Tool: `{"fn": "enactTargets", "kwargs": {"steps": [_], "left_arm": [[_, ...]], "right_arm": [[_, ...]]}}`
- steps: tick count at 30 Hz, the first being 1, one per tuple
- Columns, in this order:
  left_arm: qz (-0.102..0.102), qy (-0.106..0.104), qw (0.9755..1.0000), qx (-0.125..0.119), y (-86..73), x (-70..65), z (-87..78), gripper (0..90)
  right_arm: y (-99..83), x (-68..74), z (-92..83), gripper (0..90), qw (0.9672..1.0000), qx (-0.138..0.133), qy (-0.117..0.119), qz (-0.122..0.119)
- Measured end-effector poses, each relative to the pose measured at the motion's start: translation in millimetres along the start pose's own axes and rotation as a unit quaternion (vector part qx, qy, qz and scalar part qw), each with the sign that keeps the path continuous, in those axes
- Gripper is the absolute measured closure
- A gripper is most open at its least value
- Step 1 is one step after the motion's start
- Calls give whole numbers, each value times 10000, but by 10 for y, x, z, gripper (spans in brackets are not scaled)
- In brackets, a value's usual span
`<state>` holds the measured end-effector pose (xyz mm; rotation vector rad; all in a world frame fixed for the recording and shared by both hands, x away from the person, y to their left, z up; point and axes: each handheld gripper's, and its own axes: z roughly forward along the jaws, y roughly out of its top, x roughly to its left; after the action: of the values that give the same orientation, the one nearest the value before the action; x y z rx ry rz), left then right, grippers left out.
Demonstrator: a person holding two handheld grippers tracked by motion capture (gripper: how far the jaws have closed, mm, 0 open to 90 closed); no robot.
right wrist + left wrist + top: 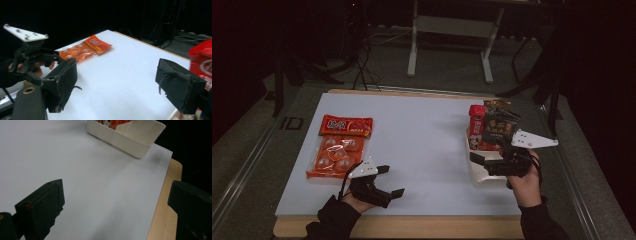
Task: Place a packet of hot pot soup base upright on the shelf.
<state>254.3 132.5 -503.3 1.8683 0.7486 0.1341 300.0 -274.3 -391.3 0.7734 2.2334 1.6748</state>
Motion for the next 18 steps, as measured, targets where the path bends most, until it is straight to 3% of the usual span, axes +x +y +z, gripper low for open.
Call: {"fn": "enactTargets", "kwargs": {"steps": [4, 12, 18], "left_arm": [[89, -5, 10000, 7, 37, -1, -51, 12], [204, 124, 9997, -38, 130, 51, -220, 48], [173, 253, 9995, -90, 177, 150, -419, 219]], "right_arm": [[-84, 80, -9, 174, 9999, 41, 157, 37], [-203, 287, -55, 138, 9997, 162, 168, -90], [-257, 355, -108, 135, 9997, -5, 217, -79]]}}
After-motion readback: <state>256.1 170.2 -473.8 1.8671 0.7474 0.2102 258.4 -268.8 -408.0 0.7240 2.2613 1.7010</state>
